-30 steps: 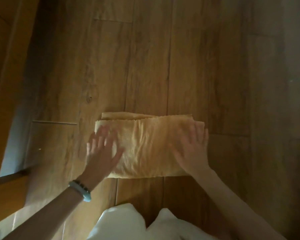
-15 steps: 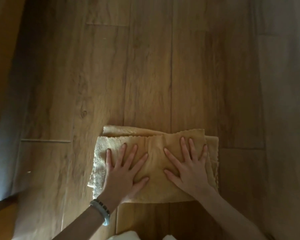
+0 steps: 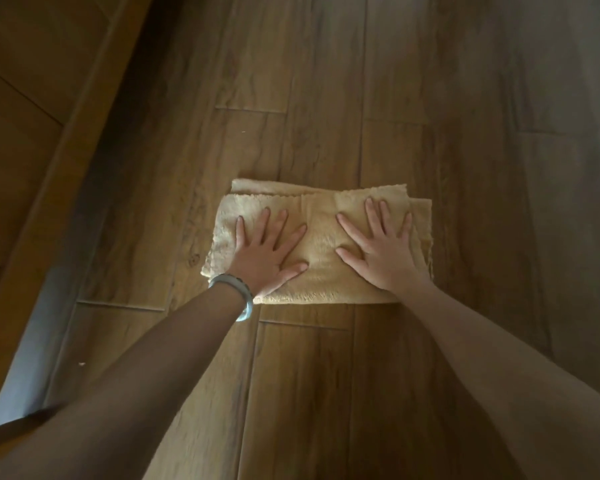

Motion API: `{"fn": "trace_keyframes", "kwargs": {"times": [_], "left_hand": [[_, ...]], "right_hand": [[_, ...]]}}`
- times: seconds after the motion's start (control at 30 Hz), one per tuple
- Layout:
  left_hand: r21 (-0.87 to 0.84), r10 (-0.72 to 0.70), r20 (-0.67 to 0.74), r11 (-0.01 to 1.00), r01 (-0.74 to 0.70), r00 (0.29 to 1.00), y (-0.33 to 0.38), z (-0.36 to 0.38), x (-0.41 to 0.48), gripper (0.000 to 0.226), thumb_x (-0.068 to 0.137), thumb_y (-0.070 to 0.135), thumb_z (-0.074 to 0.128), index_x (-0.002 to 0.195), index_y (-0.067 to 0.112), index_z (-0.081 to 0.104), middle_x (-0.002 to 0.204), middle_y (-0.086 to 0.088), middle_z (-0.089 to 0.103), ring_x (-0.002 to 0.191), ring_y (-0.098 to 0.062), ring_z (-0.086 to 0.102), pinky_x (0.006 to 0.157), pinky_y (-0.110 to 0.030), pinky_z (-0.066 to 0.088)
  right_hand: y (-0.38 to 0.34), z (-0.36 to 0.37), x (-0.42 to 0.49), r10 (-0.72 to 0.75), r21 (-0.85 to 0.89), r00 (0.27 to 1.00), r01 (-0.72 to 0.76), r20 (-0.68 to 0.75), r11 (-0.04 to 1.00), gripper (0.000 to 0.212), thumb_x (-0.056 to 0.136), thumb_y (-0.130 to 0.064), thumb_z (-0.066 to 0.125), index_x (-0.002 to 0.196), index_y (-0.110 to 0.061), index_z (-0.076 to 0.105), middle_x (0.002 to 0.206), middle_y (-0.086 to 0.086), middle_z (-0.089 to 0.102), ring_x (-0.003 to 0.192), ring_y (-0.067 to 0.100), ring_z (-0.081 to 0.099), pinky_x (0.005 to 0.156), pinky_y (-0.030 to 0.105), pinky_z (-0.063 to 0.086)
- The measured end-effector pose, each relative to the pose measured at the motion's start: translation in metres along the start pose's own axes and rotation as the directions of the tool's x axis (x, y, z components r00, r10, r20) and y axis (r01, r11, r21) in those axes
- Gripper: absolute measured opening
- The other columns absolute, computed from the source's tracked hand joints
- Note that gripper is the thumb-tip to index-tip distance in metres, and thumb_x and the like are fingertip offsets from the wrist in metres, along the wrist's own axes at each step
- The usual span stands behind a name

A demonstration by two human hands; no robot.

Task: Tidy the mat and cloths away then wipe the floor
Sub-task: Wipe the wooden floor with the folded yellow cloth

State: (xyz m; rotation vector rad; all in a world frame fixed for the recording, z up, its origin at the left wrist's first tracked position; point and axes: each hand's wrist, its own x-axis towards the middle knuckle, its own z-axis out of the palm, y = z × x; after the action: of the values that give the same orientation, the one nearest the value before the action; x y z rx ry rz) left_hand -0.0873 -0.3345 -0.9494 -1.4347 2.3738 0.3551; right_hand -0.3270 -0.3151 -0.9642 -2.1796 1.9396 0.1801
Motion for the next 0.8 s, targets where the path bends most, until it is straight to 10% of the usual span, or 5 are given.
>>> {"fn": "trace_keyframes", "kwargs": {"times": [0.2, 0.37, 0.8], "left_hand": [[0.020, 0.120, 0.057, 0.992, -0.121, 0.991, 0.061, 0.020, -0.044, 0.071, 0.080, 0.074, -0.003, 0.139, 0.042, -0.027, 0.155, -0.003, -0.028, 0.138, -0.032, -0.032, 0.104, -0.071, -0.015], [0.000, 0.292, -0.059, 0.956, -0.292, 0.955, 0.104, 0.046, -0.070, 0.071, 0.089, 0.073, 0.012, 0.150, 0.036, 0.015, 0.159, -0.008, 0.016, 0.144, -0.035, 0.004, 0.103, -0.072, 0.003], [-0.014, 0.269, -0.064, 0.963, -0.270, 0.961, 0.165, 0.013, -0.004, 0.077, 0.077, 0.080, 0.001, 0.144, 0.046, -0.016, 0.158, 0.004, -0.021, 0.143, -0.025, -0.025, 0.108, -0.063, -0.016]], "right_hand": [[0.021, 0.021, -0.097, 0.024, 0.035, 0.999, -0.023, -0.028, 0.999, 0.066, 0.087, -0.072, 0.017, 0.146, -0.043, 0.022, 0.157, 0.013, 0.014, 0.143, 0.036, 0.013, 0.106, 0.071, 0.008], [0.042, 0.035, -0.173, 0.083, 0.050, 0.995, -0.081, -0.047, 0.995, 0.066, 0.088, -0.071, 0.017, 0.142, -0.039, 0.035, 0.153, 0.016, 0.026, 0.140, 0.037, 0.022, 0.103, 0.072, 0.015], [0.127, 0.027, -0.154, 0.226, 0.073, 0.973, -0.222, -0.054, 0.972, 0.067, 0.083, -0.072, 0.016, 0.145, -0.048, 0.011, 0.159, 0.008, 0.004, 0.145, 0.031, 0.000, 0.109, 0.066, -0.003]]}}
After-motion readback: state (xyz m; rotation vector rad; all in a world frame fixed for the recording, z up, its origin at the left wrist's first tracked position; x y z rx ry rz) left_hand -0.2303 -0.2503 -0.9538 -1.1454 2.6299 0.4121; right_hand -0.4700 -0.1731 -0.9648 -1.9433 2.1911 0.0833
